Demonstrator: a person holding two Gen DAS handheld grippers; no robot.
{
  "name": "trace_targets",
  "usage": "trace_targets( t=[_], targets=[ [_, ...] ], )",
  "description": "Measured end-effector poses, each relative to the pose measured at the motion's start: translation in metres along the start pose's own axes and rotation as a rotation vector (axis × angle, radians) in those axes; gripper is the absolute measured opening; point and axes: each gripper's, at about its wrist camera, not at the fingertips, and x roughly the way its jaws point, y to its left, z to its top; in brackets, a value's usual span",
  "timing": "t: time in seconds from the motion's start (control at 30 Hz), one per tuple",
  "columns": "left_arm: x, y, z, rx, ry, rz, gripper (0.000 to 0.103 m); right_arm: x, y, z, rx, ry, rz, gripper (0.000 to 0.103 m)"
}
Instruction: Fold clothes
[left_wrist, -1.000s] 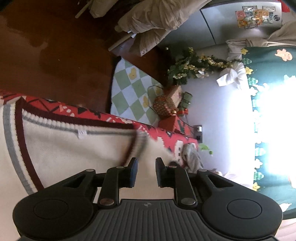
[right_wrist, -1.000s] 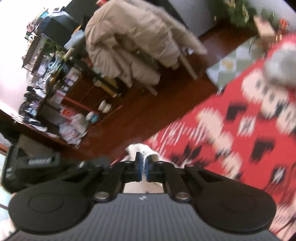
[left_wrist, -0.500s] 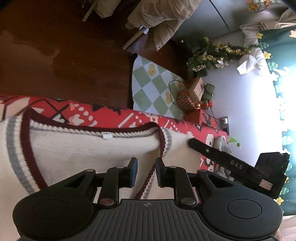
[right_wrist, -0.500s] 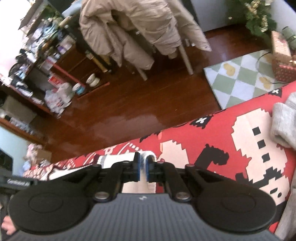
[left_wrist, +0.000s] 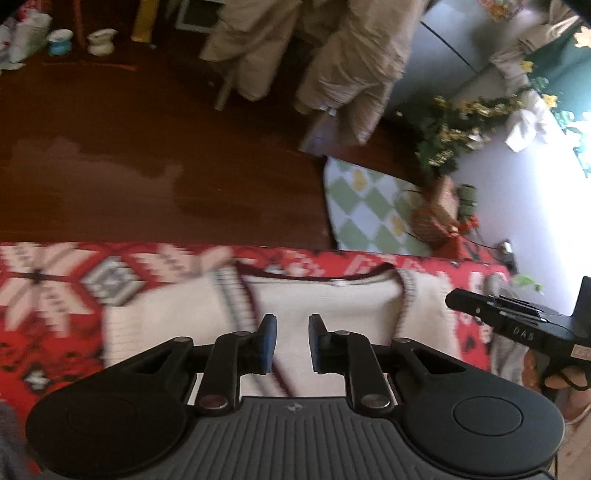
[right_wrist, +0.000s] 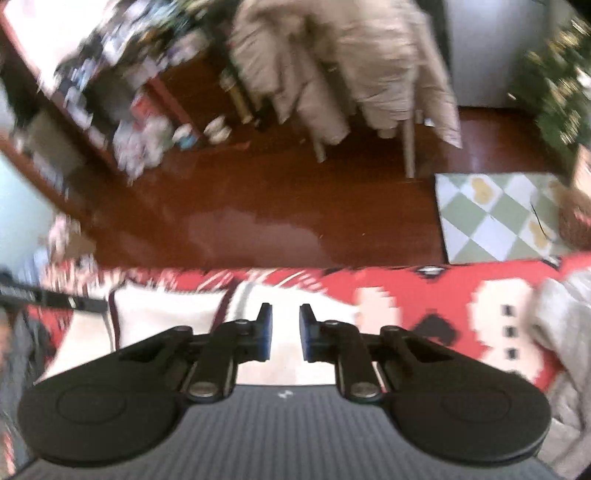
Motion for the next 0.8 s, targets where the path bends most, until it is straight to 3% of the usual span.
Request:
trace_targets(
  t=[0.13,0.27,0.4,0.5,0.63,0.73,0.8],
  targets=[
    [-0.005,0.024,0.015,0.01,-0.02,0.032,0.017,0.018,0.033,0.006,-0.103,0.02,-0.029,0.017],
    [0.011,0.03,0.032,0.13,0.015,0.049,0.02,0.037,0.049,0.028,-0.205,0.043,-0.037,0.019],
    [0.029,0.028,0.038,0.225,0.102,0.037,0.034,0.062,0.062,0.043,-0.35,0.107,-0.007,0.025],
    [0.032,0.022,0.038,0.32,0.098,0.06,0.04,0.08,0.073,0.043,-0.484,0.177,-0.014,0.025],
    [0.036,0.018,0.038,0.42,0.094,0.083,0.041,0.093,0.077,0.042,-0.534,0.197,-0.016,0.028],
    [0.037,0.009,0.032,0.522,0.112,0.083,0.027,0.099,0.08,0.043,-0.542,0.201,-0.004,0.026],
    [0.038,0.003,0.026,0.587,0.122,0.084,0.01,0.102,0.082,0.043,-0.548,0.203,0.008,0.012]
  ],
)
